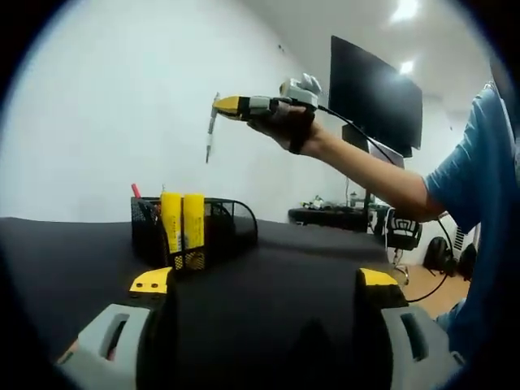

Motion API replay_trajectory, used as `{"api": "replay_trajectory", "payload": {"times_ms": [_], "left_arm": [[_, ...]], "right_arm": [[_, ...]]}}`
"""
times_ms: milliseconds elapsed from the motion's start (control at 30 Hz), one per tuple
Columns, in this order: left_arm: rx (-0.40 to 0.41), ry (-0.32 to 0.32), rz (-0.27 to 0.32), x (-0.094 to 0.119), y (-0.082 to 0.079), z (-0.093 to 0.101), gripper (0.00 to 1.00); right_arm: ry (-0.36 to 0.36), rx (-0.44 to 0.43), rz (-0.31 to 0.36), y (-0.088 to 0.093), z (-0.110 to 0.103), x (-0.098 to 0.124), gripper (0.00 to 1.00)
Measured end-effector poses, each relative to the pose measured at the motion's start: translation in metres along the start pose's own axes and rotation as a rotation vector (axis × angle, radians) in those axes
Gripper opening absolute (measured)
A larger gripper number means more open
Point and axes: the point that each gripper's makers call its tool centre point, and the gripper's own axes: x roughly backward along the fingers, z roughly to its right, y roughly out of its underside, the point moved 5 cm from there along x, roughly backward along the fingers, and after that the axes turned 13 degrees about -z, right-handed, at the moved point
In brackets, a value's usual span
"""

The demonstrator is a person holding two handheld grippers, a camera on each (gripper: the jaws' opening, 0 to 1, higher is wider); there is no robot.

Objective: Pick up pens and glue sticks and place them into the holder.

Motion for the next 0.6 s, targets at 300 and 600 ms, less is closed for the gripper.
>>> {"api": "replay_trajectory", "payload": {"times_ms": [300, 600], "left_arm": [[-0.009, 0.0, -0.001, 0.0, 0.001, 0.0, 0.86], [0.039, -0.032, 0.01, 0.001, -0.001, -0.007, 0.86]], "right_arm": [[-0.03, -0.019, -0.027, 0.011, -0.006, -0.028, 0.05], [-0.064, -0.046, -0.049, 0.034, -0.007, -0.056, 0.05]]}}
